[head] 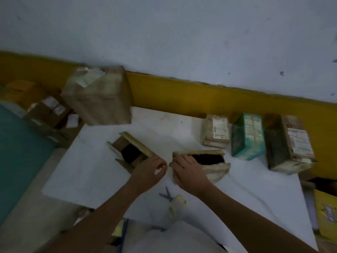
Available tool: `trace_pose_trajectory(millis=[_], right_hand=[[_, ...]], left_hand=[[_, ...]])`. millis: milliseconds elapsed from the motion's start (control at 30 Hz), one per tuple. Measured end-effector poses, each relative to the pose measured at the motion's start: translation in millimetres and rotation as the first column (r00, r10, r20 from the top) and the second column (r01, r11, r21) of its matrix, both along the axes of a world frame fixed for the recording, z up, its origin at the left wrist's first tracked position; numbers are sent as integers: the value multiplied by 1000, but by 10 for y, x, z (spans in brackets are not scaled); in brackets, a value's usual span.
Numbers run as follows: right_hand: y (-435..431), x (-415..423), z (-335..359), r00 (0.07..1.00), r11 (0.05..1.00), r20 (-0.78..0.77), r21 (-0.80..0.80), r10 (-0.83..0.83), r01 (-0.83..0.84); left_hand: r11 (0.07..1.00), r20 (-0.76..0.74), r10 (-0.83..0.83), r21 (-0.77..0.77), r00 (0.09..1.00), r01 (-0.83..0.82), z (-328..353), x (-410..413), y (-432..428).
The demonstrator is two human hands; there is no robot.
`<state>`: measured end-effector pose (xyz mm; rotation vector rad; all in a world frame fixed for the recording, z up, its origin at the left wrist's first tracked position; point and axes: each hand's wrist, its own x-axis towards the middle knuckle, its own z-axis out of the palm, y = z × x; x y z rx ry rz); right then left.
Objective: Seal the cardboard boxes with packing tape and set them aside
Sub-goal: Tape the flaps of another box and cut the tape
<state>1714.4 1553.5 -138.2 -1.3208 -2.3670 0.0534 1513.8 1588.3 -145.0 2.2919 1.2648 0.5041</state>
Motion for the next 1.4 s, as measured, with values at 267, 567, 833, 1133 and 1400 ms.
trace_pose_trajectory(millis=[267,567,833,1133,1400], right_hand=[[-183,-1210,-725,907,718,-46,-596,418,-360],[-411,-1867,-1403,950,577,66,-807,305,-129],[-539,-1718,-1551,990,456,129,-886,63,87],[-354,-1911,-994,920,25,69,-996,-386,85],[-50,-1022,-132,720,443,-240,-890,-651,103]], left_hand=[[663,-227,619,-364,752,-655,-679,-1653,-1177],[197,-331,706,-757,626,-622,-1609,-1797,-1412],[154,-224,753,-854,619,-497,-1742,-1600,-1148],[172,-275,640,-859,717,-483,-1033,-1494,-731],[459,106,668,-838,737,-295,70,-534,-340]])
